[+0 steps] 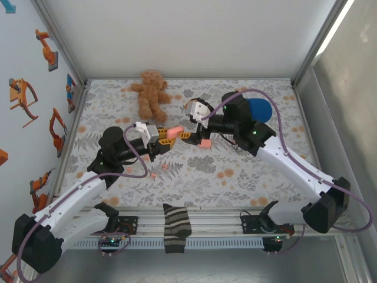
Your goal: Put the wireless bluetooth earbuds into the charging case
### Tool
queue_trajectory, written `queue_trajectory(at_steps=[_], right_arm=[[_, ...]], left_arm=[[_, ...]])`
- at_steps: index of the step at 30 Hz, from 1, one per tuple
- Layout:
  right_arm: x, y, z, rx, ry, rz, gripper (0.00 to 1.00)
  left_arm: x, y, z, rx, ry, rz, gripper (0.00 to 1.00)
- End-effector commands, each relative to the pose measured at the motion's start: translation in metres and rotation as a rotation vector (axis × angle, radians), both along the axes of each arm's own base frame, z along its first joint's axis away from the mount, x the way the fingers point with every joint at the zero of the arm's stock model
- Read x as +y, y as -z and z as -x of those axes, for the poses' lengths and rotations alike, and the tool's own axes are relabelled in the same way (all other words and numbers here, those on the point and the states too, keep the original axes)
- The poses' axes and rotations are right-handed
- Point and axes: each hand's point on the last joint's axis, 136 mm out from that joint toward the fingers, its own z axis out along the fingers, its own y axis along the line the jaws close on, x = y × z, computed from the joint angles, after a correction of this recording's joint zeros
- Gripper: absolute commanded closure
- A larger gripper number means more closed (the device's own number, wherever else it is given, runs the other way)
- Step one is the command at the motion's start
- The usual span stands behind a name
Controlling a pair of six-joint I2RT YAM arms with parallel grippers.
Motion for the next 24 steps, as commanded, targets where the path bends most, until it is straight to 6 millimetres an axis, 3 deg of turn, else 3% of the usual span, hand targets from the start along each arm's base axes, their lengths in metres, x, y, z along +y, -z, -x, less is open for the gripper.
queue_trajectory(at_steps=[1, 14, 24], right_arm=[[-0.001, -0.029, -0.015, -0.087, 0.063, -0.040, 0.10], [-0.002, -0.038, -0.010, -0.095, 0.048, -0.049, 0.10], [-0.029, -0.067, 0.003, -0.085, 0.142, -0.132, 0.08]], left_arm=[[-0.003, -0.014, 0.019, -0.055, 0.088, 0.011, 0.72], [-0.002, -0.014, 0.018, -0.053, 0.072, 0.012, 0.72], [0.014, -0.004, 0.004, -0.016, -0.082, 0.022, 0.72]])
